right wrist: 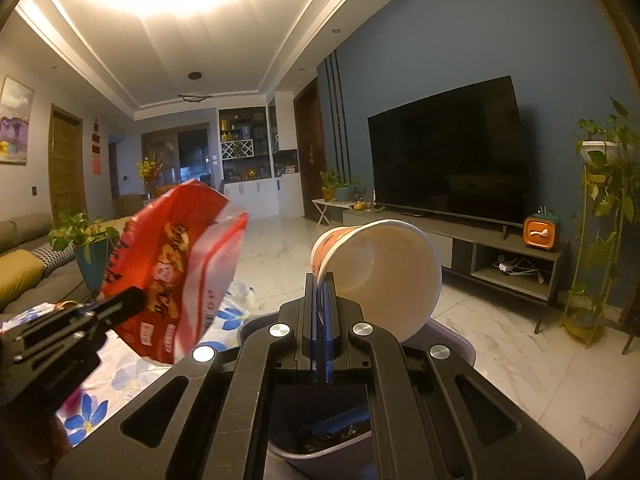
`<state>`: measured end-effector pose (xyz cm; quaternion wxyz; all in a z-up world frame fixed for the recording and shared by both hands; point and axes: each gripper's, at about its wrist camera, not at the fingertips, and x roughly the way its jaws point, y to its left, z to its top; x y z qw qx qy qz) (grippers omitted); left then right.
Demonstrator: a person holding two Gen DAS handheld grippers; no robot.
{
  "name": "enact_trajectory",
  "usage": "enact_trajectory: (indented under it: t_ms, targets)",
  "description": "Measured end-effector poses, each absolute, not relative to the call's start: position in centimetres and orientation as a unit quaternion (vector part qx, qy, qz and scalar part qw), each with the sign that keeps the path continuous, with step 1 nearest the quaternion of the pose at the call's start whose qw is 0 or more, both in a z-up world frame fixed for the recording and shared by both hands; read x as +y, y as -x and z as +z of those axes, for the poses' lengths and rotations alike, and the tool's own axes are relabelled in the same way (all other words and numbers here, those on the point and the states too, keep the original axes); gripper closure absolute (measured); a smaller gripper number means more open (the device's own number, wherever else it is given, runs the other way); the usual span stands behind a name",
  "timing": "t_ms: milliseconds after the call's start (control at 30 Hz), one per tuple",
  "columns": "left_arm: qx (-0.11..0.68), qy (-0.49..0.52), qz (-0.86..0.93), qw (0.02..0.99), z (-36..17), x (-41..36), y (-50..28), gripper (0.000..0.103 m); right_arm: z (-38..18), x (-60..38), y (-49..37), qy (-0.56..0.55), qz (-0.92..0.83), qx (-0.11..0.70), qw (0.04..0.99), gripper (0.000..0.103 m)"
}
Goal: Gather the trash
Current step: 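Carry the red wrapper and orange cup over the grey bin with both tools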
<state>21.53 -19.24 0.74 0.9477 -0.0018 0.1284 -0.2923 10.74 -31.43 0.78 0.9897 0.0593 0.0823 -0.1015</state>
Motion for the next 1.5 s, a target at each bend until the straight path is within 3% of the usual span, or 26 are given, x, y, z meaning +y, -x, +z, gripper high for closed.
enact_trajectory:
  t_ms: [1500]
  targets:
    - [0.187, -0.010, -0.346, 0.919, -3.1, -26.5, -26.3, 0.100, -0.7, -34.0, -14.6, -0.092, -0.100, 0.104, 0.985, 0.099]
